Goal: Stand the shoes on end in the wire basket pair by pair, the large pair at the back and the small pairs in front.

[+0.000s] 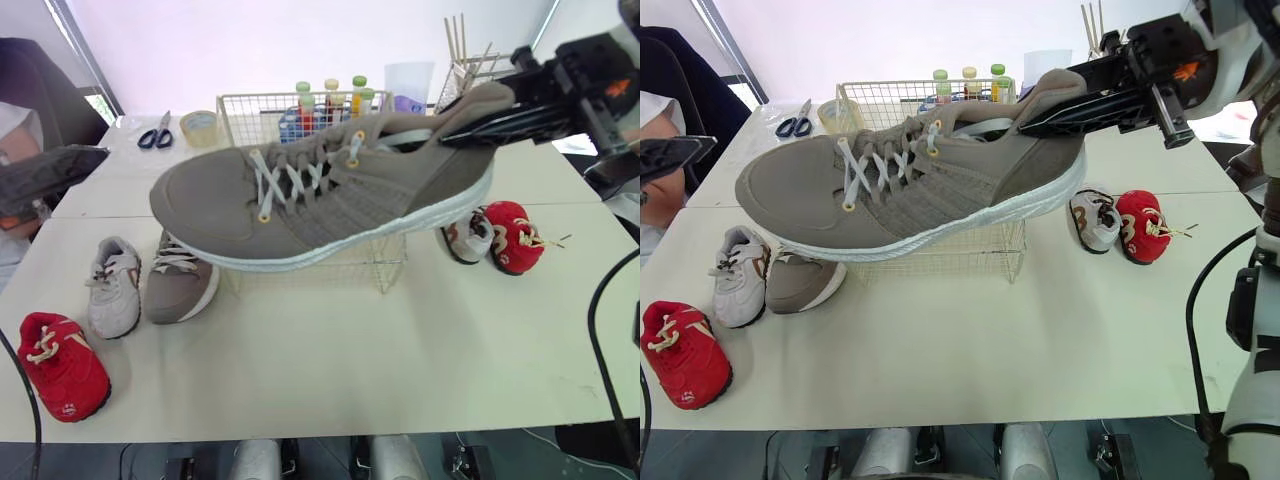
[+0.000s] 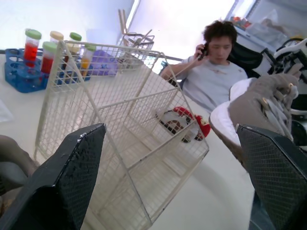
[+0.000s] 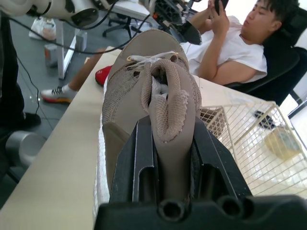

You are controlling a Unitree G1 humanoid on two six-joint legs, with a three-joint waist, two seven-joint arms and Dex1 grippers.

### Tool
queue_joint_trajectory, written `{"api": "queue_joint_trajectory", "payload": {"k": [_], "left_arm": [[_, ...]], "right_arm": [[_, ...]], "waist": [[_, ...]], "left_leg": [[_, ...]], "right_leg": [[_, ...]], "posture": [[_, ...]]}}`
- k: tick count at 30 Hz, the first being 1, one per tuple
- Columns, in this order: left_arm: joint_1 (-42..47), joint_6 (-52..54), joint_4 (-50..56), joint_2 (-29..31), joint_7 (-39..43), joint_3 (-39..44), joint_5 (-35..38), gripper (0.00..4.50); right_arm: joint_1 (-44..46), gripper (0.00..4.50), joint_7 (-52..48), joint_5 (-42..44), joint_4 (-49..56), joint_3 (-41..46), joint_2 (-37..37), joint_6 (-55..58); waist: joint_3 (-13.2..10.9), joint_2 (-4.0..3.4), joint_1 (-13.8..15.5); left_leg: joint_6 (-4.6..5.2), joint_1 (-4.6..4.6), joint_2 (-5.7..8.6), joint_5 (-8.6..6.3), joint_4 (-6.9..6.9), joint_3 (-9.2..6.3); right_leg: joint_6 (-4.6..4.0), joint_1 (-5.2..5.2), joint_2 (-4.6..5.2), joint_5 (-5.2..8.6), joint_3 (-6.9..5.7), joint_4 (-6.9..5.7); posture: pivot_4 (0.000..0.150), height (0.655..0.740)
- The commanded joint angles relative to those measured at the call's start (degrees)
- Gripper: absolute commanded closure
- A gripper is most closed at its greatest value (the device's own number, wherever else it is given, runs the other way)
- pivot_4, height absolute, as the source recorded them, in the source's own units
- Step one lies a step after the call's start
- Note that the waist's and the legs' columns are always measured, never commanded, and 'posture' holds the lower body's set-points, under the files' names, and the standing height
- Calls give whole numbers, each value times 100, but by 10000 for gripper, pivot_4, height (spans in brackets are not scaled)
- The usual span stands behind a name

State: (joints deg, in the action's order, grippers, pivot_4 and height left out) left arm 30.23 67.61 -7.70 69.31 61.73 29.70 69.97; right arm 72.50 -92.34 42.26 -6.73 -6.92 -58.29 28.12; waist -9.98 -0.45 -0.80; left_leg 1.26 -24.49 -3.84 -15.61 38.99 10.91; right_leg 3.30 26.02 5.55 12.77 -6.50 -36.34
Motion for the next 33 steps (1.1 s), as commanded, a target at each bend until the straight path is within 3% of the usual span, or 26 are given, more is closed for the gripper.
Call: {"api": "queue_joint_trajectory", "payload": {"k": [1, 8, 15, 24, 27, 30, 33], "left_arm": [[189, 329, 569, -81, 230, -324, 295, 0], [522, 1097, 1015, -620, 219, -1001, 801, 0], [660, 1234, 1528, -998, 534, -1754, 749, 0], [523, 904, 1794, -1155, 1169, -2459, 116, 0], [622, 904, 1696, -1293, 1213, -2411, 169, 8107], [675, 940, 1646, -1372, 1166, -2305, 245, 21996], [642, 937, 1677, -1404, 1098, -2210, 263, 31657]], "right_arm": [[181, 42568, -16, 483, 346, -98, -188, -255], [182, 42568, -16, 673, 570, -529, -408, -696], [165, 42568, -16, 697, 685, -606, -476, -813], [133, 42568, -16, 862, 806, -459, -570, -684], [108, 42569, -16, 837, 810, -437, -596, -659], [32, 42569, -16, 818, 855, -372, -626, -598], [-56, 42569, -16, 754, 885, -281, -621, -505]], "waist": [[0, 0, -19], [-2, 5, -20], [-5, 9, -15], [-6, 13, -7], [-6, 15, 2], [-6, 15, -2], [-6, 16, -3]], "left_leg": [[-2, 0, 0, -1, 0, 4], [10, 0, 3, 11, 13, 8], [6, 3, 4, 16, 20, 6], [6, 3, 6, 16, 24, 2], [6, 2, 5, 16, 26, 0], [7, 2, 6, 17, 26, -2], [7, 2, 5, 17, 26, -3]], "right_leg": [[0, 3, 1, 0, 3, -1], [0, 24, 0, 0, 10, -49], [-1, 28, 1, 1, 14, -72], [-2, 28, 1, 1, 14, -76], [-2, 27, 2, 1, 14, -75], [-2, 27, 2, 1, 14, -76], [-2, 26, 1, 1, 15, -75]], "posture": [[1500, 7357], [1500, 7357], [1500, 7357], [1500, 7357], [1500, 7357], [1500, 7357], [1500, 7357]]}}
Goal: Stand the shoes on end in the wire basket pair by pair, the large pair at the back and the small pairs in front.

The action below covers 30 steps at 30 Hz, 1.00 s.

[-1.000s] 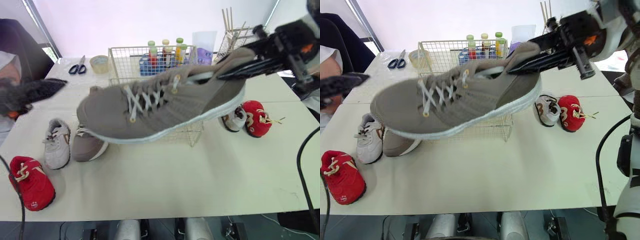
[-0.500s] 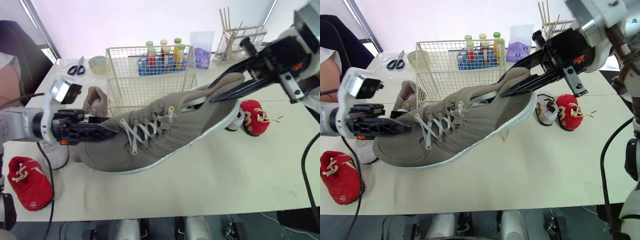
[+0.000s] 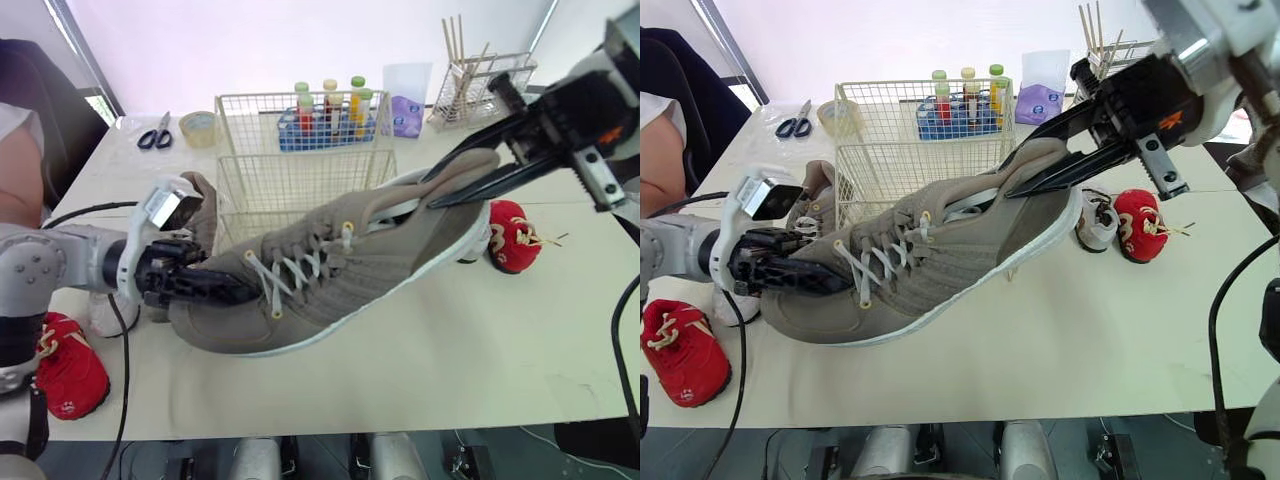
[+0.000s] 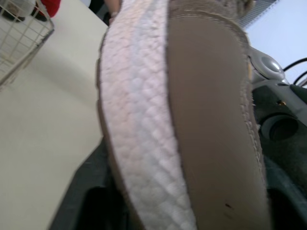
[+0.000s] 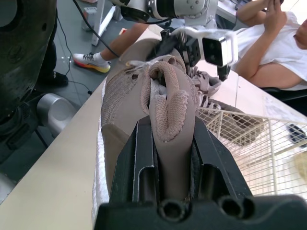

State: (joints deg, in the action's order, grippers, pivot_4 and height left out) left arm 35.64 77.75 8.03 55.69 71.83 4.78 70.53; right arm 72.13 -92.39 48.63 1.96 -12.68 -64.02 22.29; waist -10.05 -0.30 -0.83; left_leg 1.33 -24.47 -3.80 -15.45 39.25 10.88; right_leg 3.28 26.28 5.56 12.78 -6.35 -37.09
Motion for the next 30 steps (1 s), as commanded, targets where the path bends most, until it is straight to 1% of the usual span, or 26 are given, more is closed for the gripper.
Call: {"api": "queue_joint_trajectory", "payload": {"k": [1, 3, 5, 6, 9, 10, 11, 12, 14, 15, 17, 19, 22, 25, 27, 30], "left_arm": [[48, -101, 179, -68, 27, 344, 237, 33490], [-39, -107, 282, -128, -122, 454, 323, 33490], [-141, -161, 333, -275, -418, 671, 446, 33671], [-217, -222, 352, -374, -629, 847, 510, 33671], [-401, -363, 381, -600, -1177, 1338, 691, 33671], [-459, -502, 328, -715, -1444, 1605, 743, 33671], [-490, -672, 243, -839, -1721, 1872, 779, 33671], [-488, -883, 165, -996, -2047, 2131, 807, 33671], [-484, -1151, 145, -1209, -2487, 2429, 900, 33671], [-455, -1358, 230, -1377, -2753, 2561, 987, 33671], [-314, -1732, 423, -1737, -3288, 2679, 1228, 33671], [-222, -1940, 588, -1985, -3652, 2653, 1432, 33671], [-113, -2227, 816, -2466, -3994, 2332, 1490, 33671], [-33, -2454, 775, -2806, -4048, 2052, 1341, 33671], [-25, -2549, 753, -2900, -3974, 1888, 1216, 33671], [42, -2677, 675, -3025, -3885, 1714, 1134, 33671]], "right_arm": [[-79, 42569, -11, 73, 21, 343, -58, 151], [-176, 42569, -11, -15, 25, 437, -68, 312], [-244, 32797, 124, -200, -80, 597, -47, 507], [-312, 29490, 293, -386, -232, 686, -78, 542], [-449, 13865, 874, -809, -802, 1041, -103, 613], [-439, 9816, 1439, -920, -1246, 1346, 0, 606], [-489, 4672, 1918, -882, -1588, 1696, 106, 699], [-665, 225, 2345, -689, -1747, 2117, 233, 908], [-977, 225, 2836, -364, -1739, 2697, 440, 1266], [-1270, 225, 3242, 88, -1455, 3059, 737, 1646], [-1782, 225, 4066, 889, -715, 3487, 1449, 2203], [-2029, 225, 4683, 1392, -190, 3644, 1967, 2565], [-2083, 225, 5385, 1946, 242, 3474, 2694, 2956], [-1892, 225, 5941, 2444, 251, 3377, 3289, 3164], [-1793, 225, 6141, 2685, 267, 3390, 3529, 3187], [-1823, 225, 6229, 2719, 417, 3209, 3696, 3221]], "waist": [[0, 0, 0], [0, 1, 0], [0, 1, 1], [-1, 3, 2], [1, 18, 2], [1, 19, 2], [1, 21, 3], [2, 30, 15], [5, 38, 15], [5, 39, 10], [8, 41, -6], [7, 42, -27], [9, 38, -8], [11, 42, 20], [12, 44, 19], [12, 46, 17]], "left_leg": [[0, 0, 0, 0, 0, 0], [0, 0, 0, 0, 1, -1], [0, 0, -1, 0, 1, -1], [1, 0, -1, 1, 1, -1], [1, 0, -1, 1, 4, -5], [1, 0, -1, 1, 5, -5], [1, 1, 0, 1, 6, -5], [1, 1, 1, 1, 8, -5], [1, 1, 0, 1, 10, -14], [1, 2, 1, 1, 10, -14], [1, 11, -1, 2, 7, -17], [-5, 24, -4, 6, 6, -18], [-8, 26, -3, 9, 5, -20], [-7, 26, 1, 9, 6, -21], [-5, 28, 7, 9, 6, -21], [-4, 27, 12, 8, 6, -23]], "right_leg": [[0, 0, 0, 0, 0, 0], [0, -2, 0, 0, 0, 0], [0, -1, 2, 0, 0, -1], [0, -1, 2, 0, 0, -1], [0, -5, 2, 0, 0, -1], [0, -6, 2, 0, 0, -2], [0, -8, 4, -1, 0, -1], [0, -9, 7, -1, 0, -1], [0, -18, 6, -1, -3, -1], [0, -18, 5, -1, -3, -1], [0, -30, 4, -1, -4, 0], [1, -44, 1, -2, -3, -3], [1, -43, 0, -2, -3, -11], [1, -50, -2, -2, -5, -7], [2, -54, -2, -2, -6, -5], [2, -55, -5, -2, -9, -2]], "posture": [[1500, 7357], [1500, 7357], [1500, 7357], [1500, 7357], [1500, 7357], [1500, 7357], [1500, 7357], [1500, 7357], [1500, 7357], [1500, 7357], [1500, 7357], [1500, 7357], [1500, 7357], [1500, 7357], [1500, 7357], [1500, 7357]]}}
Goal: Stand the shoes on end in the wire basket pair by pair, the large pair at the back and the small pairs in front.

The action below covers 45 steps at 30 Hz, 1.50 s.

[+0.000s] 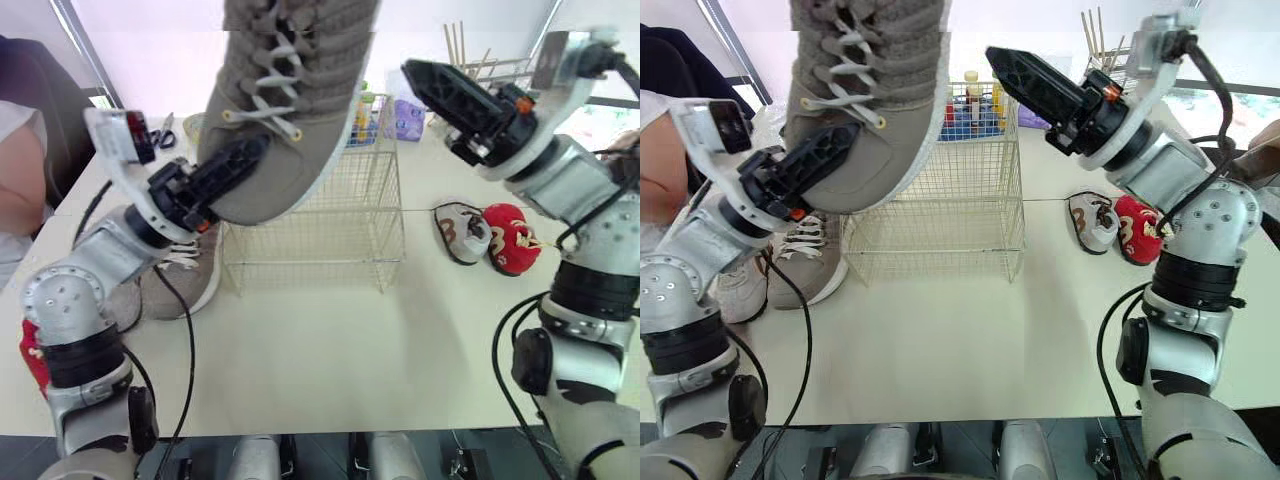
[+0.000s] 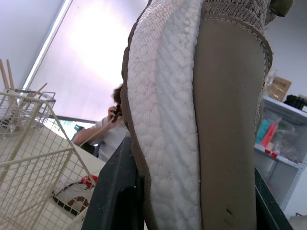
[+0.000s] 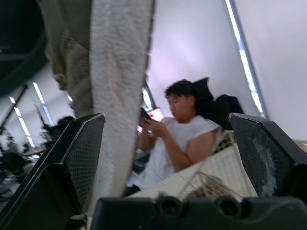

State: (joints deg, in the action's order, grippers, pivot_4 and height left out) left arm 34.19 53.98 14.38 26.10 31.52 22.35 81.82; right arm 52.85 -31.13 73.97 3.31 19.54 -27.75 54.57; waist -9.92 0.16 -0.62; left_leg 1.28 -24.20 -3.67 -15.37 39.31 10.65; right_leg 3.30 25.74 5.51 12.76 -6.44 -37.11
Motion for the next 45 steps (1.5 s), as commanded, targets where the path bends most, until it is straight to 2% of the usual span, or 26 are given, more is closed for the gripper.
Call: {"api": "queue_joint_trajectory", "payload": {"k": [1, 13, 16, 18, 21, 25, 26, 28, 29, 30, 33, 37, 40, 45], "left_arm": [[201, -341, 12, -98, 180, -108, -51, 33671], [189, -566, -329, -94, 715, -665, -902, 33671], [218, -601, -348, -152, 777, -719, -998, 33671], [223, -614, -354, -185, 803, -742, -1057, 33671], [213, -650, -374, -197, 830, -777, -1167, 33671], [284, -883, -533, -304, 533, -763, -1542, 33671], [312, -959, -556, -295, 427, -778, -1724, 33671], [359, -963, -600, -246, 292, -762, -1865, 24292], [365, -874, -575, -193, 312, -717, -1772, 21042], [363, -811, -493, -109, 330, -688, -1726, 15325], [349, -711, -123, 462, 382, -683, -1939, 216], [120, -384, 361, 1533, 687, -271, -1723, 216], [-164, -198, 620, 2069, 795, 120, -1466, 216], [-1071, 120, 1060, 2760, 900, 991, -965, 216]], "right_arm": [[94, 225, 117, 220, 315, -55, 115, 0], [249, 225, 134, 483, 332, -277, 375, -36], [227, 8219, 139, 277, 355, -394, 385, -101], [221, 19324, 109, 185, 362, -445, 374, -129], [313, 28354, 158, 192, 252, -488, 332, 1], [597, 29293, 275, 79, -32, -511, 184, 184], [649, 29293, 130, -432, -6, -601, 111, -240], [763, 29294, -84, -1439, -83, -688, 164, -1380], [884, 29294, -176, -1784, -284, -652, 265, -1922], [1029, 29294, -267, -2027, -549, -576, 363, -2429], [1783, 29294, -681, -2832, -1887, -538, 250, -3653], [2910, 29294, -2376, -3170, -3654, -671, -179, -4011], [3339, 29294, -3578, -3491, -4538, -859, -291, -4230], [3876, 29294, -4706, -4192, -6062, -1070, -219, -4795]], "waist": [[0, 0, -12], [0, 0, -21], [0, 0, -22], [0, 0, -23], [0, 0, -26], [0, 0, -30], [0, 0, -28], [0, 0, -30], [0, 0, -33], [0, 0, -53], [-5, 1, -61], [-8, -1, -55], [-8, -1, -79], [-8, -1, -193]], "left_leg": [[0, 0, 1, 0, 0, 0], [1, 0, -2, -1, -1, 0], [1, 0, -2, -1, -1, 0], [1, 0, -2, -1, -2, -1], [1, 0, -3, -1, -2, -1], [2, 0, -3, -1, -2, -1], [2, 0, -3, -1, -2, -1], [3, -1, -3, -2, -2, -1], [3, -1, -2, -2, -3, -1], [3, -1, -2, -2, -5, -1], [0, -13, -3, 0, -8, 5], [-1, -27, -6, 1, -17, 15], [-1, -25, -9, 1, -24, 22], [-3, -23, -16, 1, -20, 20]], "right_leg": [[0, 0, 0, 0, 0, 0], [0, 0, -5, 0, 0, 1], [0, 1, -5, 0, 0, 2], [0, 1, -5, 0, 0, 2], [0, 1, -5, 0, 0, 2], [0, 1, -4, 0, 0, 2], [0, 1, -4, 0, 0, 2], [0, 1, -5, 0, 0, 4], [0, 2, -5, 1, 0, 5], [1, 2, -5, 1, 0, 5], [1, 21, -6, 0, 2, 2], [1, 41, -7, 1, 5, 8], [5, 47, -7, 5, 8, 13], [4, 45, -4, 6, 7, 7]], "posture": [[1500, 7357], [1500, 7357], [1500, 7357], [1500, 7357], [1500, 7357], [1500, 7357], [1500, 7357], [1500, 7357], [1500, 7357], [1500, 7357], [1500, 7357], [1500, 7357], [1500, 7357], [1500, 7357]]}}
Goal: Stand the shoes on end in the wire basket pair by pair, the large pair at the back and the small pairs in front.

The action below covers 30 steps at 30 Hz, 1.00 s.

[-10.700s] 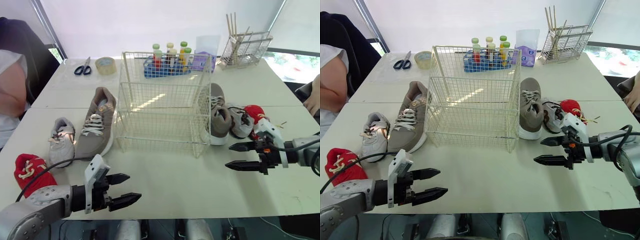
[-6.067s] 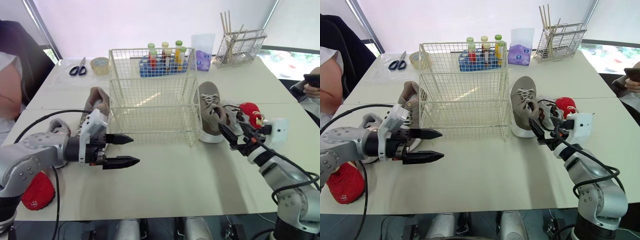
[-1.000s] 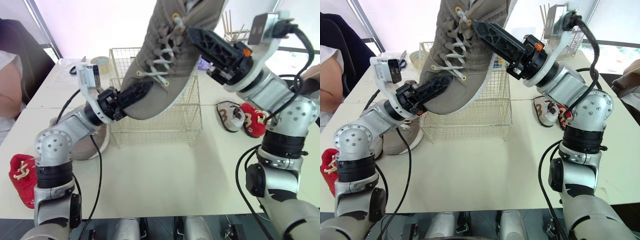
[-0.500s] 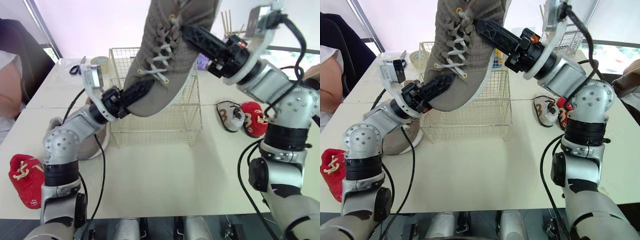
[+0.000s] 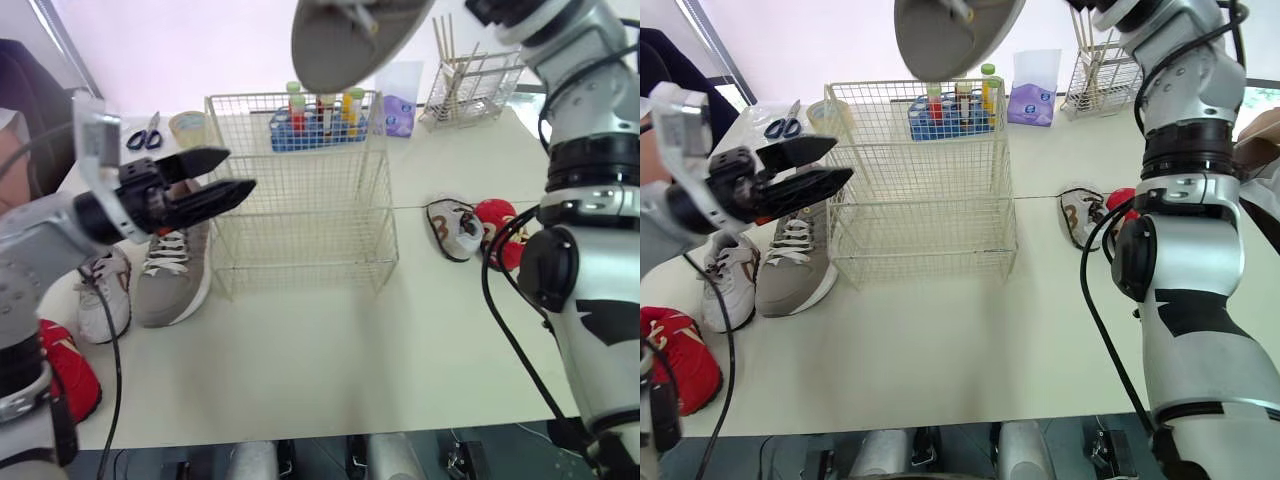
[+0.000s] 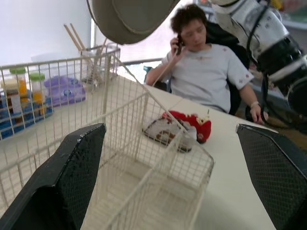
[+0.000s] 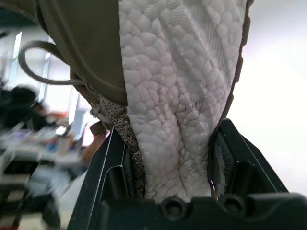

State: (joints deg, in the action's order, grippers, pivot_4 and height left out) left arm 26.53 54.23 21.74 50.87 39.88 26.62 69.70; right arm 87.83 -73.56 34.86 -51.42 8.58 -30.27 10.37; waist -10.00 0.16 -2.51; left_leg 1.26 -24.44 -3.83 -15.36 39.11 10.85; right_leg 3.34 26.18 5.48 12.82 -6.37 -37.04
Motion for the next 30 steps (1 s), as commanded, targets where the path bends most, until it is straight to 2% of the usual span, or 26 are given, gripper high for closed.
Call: {"api": "queue_joint_trajectory", "payload": {"k": [1, 7, 9, 17, 22, 30], "left_arm": [[-430, 94, 362, 353, 54, 638, 238, 216], [-1188, -118, 642, 1203, 356, 877, -694, 216], [-1150, -131, 635, 1293, 311, 957, -662, 216], [-1110, -23, 707, 1099, 80, 1067, -60, 216], [-1168, -58, 692, 1043, 1, 1015, 45, 216], [-1267, -118, 691, 895, -46, 955, -13, 216]], "right_arm": [[438, 29294, -554, -379, -780, 27, 66, -477], [482, 29294, -354, -1084, -1699, 64, 391, -1527], [499, 29294, -262, -1141, -1840, 185, 428, -1640], [644, 29294, -123, -1210, -2025, 614, 374, -1697], [681, 29294, 74, -1462, -2100, 643, 359, -1950], [371, 29294, -413, -2279, -2215, 97, 626, -2191]], "waist": [[0, -1, -7], [-4, -6, -9], [-3, -6, -12], [-3, -6, -14], [-4, -7, -13], [-4, -7, -28]], "left_leg": [[0, 0, 1, 0, 0, 0], [-2, 0, 1, -1, -1, 0], [-5, 2, 1, -1, -1, 1], [-12, 4, -2, 2, 0, -1], [-11, 2, -1, 2, -1, 0], [-11, 2, -1, 2, -2, 0]], "right_leg": [[0, 1, 2, 0, 0, -1], [-1, 5, 5, 0, 0, -6], [-2, 4, 4, 0, 0, -5], [-6, 4, 7, -2, 1, -10], [-6, 7, 7, -2, 1, -9], [-6, 8, 5, -2, 1, -10]], "posture": [[1500, 7357], [1500, 7357], [1500, 7357], [1500, 7357], [1500, 7357], [1500, 7357]]}}
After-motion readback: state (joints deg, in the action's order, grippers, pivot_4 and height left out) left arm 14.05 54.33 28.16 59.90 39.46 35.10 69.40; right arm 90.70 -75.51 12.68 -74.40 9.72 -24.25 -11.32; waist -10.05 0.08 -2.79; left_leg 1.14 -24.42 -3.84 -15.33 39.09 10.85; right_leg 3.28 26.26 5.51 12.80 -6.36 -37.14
